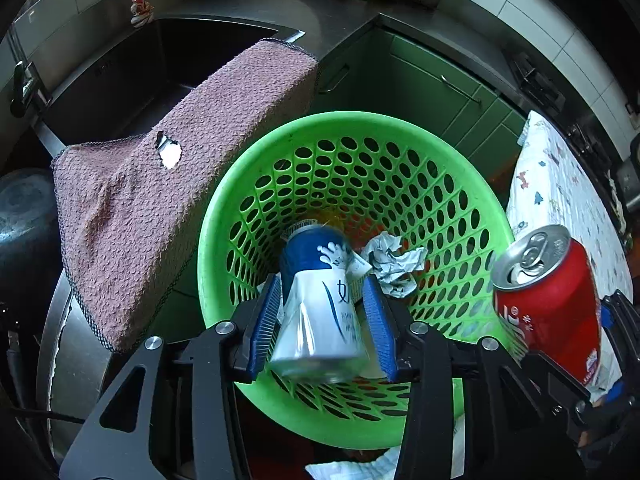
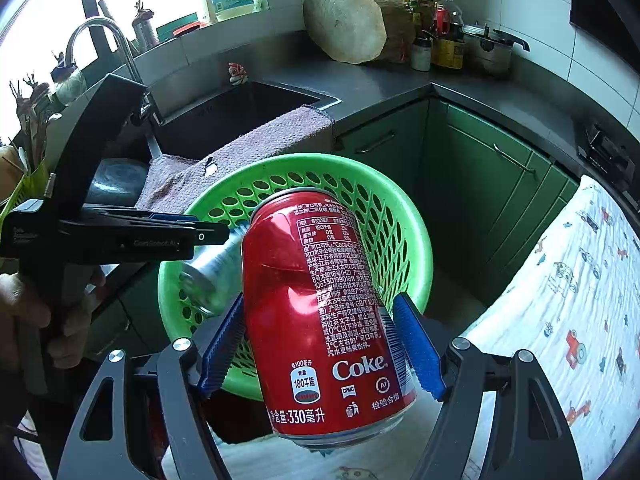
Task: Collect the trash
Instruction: 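Carry both cans over the green basket and open both grippers to drop them, then move both grippers back over the table toward the clear cup and black box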
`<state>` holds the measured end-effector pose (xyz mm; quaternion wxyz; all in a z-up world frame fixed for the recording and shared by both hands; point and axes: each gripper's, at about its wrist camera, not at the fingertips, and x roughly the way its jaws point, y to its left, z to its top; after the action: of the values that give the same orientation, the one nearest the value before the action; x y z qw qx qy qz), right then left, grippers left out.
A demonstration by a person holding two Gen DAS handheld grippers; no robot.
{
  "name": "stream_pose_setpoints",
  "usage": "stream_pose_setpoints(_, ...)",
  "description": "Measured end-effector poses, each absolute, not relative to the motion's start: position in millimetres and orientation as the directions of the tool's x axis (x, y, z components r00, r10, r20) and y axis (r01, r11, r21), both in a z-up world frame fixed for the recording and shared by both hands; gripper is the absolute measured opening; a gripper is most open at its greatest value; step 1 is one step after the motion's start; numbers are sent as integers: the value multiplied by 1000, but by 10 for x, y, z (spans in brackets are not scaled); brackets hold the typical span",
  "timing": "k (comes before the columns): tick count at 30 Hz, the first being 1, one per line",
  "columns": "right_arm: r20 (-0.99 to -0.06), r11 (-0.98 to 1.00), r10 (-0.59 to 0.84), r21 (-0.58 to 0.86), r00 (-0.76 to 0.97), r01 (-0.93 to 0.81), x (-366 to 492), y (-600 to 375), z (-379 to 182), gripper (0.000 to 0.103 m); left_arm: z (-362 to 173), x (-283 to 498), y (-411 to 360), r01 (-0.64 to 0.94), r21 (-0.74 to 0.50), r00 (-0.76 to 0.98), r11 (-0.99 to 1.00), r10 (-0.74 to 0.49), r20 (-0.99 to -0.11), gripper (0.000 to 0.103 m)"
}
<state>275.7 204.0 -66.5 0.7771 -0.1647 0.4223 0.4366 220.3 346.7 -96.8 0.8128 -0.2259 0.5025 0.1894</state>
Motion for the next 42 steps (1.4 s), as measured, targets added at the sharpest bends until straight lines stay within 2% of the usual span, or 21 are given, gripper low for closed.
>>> stream_pose_setpoints(4, -805, 565, 541, 133, 244, -814, 2830, 2180, -752, 72, -926, 2128, 3525, -545, -192, 440, 816, 84, -894, 56)
stream_pose_setpoints(14, -801, 579, 561, 198, 210, -791, 2894, 2316, -893, 72, -851, 2000, 3530, -547, -198, 460, 814, 95, -883, 62)
stream_pose_setpoints(17, -798, 581, 562, 192, 219, -791, 2864, 2294, -867, 72, -829, 1982, 3521, -547, -197, 461, 814, 97, -882, 67)
stream_pose_setpoints(20, -789, 583, 568, 185, 234, -791, 2834, 2226, -810, 79, -805, 1975, 3489, -541, -202, 469, 816, 94, -878, 68)
stream_pose_setpoints(22, -779, 587, 576, 181, 250, -789, 2800, 2149, -758, 83, -786, 1976, 3461, -538, -201, 470, 819, 94, -877, 72)
stream_pose_setpoints(25, -766, 594, 583, 173, 271, -786, 2758, 2016, -685, 87, -760, 1993, 3390, -527, -205, 477, 825, 88, -874, 73)
stream_pose_setpoints(39, -755, 626, 575, 156, 317, -764, 2467, 1236, -498, 91, -607, 2112, 2844, -438, -202, 500, 876, 51, -864, 75)
stream_pose_setpoints(42, -750, 641, 567, 144, 339, -754, 2362, 1015, -469, 92, -548, 2125, 2695, -414, -203, 512, 887, 42, -858, 80)
